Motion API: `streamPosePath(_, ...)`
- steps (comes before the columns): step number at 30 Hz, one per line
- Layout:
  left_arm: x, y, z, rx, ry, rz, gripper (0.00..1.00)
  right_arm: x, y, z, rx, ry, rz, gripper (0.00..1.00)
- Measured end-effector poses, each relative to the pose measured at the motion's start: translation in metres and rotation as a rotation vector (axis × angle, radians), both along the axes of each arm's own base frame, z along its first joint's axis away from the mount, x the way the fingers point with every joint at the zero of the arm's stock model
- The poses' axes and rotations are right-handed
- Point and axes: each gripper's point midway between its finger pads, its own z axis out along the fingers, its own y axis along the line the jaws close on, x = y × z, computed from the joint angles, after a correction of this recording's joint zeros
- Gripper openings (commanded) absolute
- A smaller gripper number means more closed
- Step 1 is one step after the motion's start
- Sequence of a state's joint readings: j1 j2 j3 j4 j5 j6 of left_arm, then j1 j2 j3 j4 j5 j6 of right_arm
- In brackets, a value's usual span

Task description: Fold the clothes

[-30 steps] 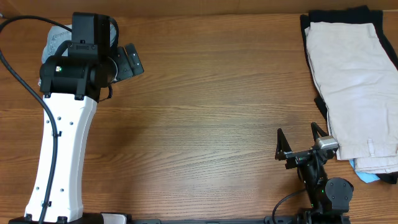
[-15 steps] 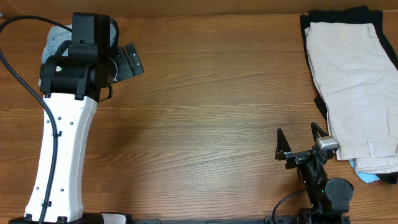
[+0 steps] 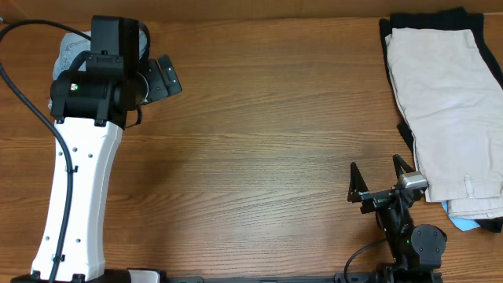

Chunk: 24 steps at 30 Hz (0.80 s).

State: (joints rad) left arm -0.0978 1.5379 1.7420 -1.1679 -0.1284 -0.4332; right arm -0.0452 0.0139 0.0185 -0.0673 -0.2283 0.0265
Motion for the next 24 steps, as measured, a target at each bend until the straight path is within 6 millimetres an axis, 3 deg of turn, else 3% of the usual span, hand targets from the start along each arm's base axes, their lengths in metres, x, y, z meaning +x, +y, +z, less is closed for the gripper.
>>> streamPosePath(6, -0.021, 0.002, 0.03, -0.009, -0.089, 0.0, 1.0, 0.0, 0.0, 0.0, 0.0, 0.0, 0.0, 1.0)
streamPosePath(9, -0.048, 0.006, 0.046, 0.002, -0.145, -0.007, 1.0, 0.0, 0.0, 0.0, 0.0, 0.0, 0.0, 1.0)
streamPosePath(11, -0.068, 0.011, 0.046, 0.012, -0.162, -0.008, 1.0, 0.0, 0.0, 0.0, 0.0, 0.0, 0.001, 1.0)
streamPosePath(14, -0.099, 0.023, 0.025, 0.029, -0.135, 0.013, 1.0, 0.0, 0.0, 0.0, 0.0, 0.0, 0.0, 1.0)
streamPosePath(18, -0.134, 0.033, -0.027, 0.007, -0.047, 0.046, 1.0, 0.0, 0.0, 0.0, 0.0, 0.0, 0.0, 1.0)
streamPosePath(20, -0.134, 0.036, -0.04, -0.008, -0.1, 0.063, 1.0, 0.0, 0.0, 0.0, 0.0, 0.0, 0.0, 1.0)
streamPosePath(24, -0.119, 0.042, -0.033, -0.015, -0.364, 0.075, 1.0, 0.0, 0.0, 0.0, 0.0, 0.0, 0.0, 1.0)
